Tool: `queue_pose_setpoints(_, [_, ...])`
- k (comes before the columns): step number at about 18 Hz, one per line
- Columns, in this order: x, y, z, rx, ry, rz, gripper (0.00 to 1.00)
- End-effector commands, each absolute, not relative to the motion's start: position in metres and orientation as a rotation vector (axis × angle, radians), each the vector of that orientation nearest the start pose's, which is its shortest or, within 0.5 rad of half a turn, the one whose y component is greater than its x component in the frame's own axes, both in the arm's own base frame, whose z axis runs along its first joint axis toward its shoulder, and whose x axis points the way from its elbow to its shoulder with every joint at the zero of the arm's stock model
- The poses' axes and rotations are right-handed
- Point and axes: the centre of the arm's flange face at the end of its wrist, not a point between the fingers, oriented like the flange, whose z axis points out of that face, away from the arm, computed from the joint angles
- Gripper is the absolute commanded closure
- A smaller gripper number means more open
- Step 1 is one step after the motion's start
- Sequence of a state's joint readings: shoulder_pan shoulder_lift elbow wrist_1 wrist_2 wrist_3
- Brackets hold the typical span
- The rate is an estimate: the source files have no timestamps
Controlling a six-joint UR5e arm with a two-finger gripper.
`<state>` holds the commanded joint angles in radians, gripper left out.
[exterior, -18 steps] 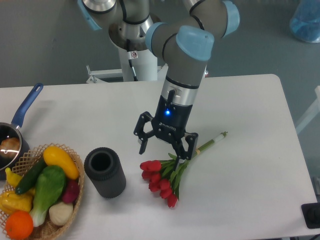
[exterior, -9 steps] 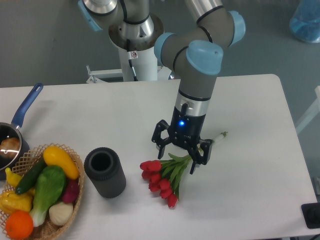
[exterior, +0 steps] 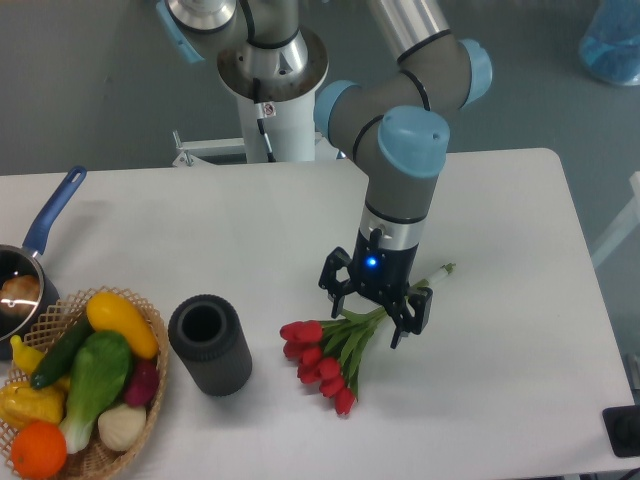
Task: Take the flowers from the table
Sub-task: 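Lower the gripper onto the stems and close it around them, then lift the gripped tulip bouquet up off the table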
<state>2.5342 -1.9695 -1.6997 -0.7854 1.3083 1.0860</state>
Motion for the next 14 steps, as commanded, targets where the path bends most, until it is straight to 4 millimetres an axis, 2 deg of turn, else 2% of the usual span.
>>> queue_pose_setpoints(3, [-0.426,0.488,0.278,-2.790,0.245,0.110,0.00])
queue_pose_setpoints(7, [-0.420,0.482,0.266,-2.833,0.271,0.106,0.00])
queue_pose_setpoints(10, [-0.410,0.478,0.250,-2.881,0.280,0.090,0.00])
queue_pose_setpoints(14, [-0.401,0.485,0.238,-2.902,0.298,0.069,0.00])
